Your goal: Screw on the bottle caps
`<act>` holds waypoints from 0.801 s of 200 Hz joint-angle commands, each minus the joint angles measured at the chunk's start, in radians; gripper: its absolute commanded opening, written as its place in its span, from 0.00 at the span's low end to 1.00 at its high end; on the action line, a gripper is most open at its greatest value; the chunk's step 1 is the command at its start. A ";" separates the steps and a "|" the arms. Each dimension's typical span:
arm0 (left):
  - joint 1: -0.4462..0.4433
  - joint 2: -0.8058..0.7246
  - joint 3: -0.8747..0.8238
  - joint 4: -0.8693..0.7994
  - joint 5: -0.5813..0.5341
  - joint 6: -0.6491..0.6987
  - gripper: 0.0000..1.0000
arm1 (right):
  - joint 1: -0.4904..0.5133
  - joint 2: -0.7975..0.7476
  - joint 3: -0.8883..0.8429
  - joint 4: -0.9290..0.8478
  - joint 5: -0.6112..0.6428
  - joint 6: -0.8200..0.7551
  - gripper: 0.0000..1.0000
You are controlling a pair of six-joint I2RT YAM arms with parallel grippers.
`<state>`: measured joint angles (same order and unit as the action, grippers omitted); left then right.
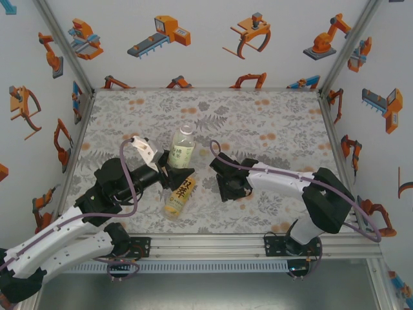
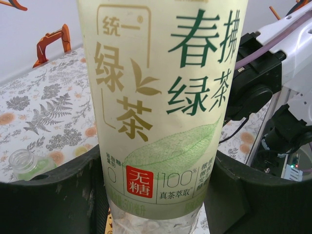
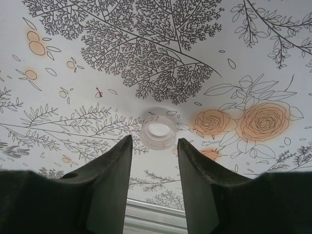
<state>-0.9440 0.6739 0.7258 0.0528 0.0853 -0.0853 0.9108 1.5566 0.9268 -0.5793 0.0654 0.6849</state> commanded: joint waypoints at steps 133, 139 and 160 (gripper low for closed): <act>-0.003 -0.013 -0.001 0.037 -0.033 -0.025 0.00 | 0.005 0.048 -0.009 0.020 -0.007 0.013 0.41; -0.002 -0.013 -0.001 0.037 -0.035 -0.024 0.00 | 0.005 0.050 -0.010 0.023 -0.009 0.013 0.41; -0.002 -0.013 -0.002 0.038 -0.035 -0.024 0.00 | 0.005 0.061 -0.017 0.034 -0.016 0.015 0.41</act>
<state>-0.9440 0.6743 0.7258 0.0536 0.0593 -0.0963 0.9108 1.5990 0.9264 -0.5579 0.0597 0.6849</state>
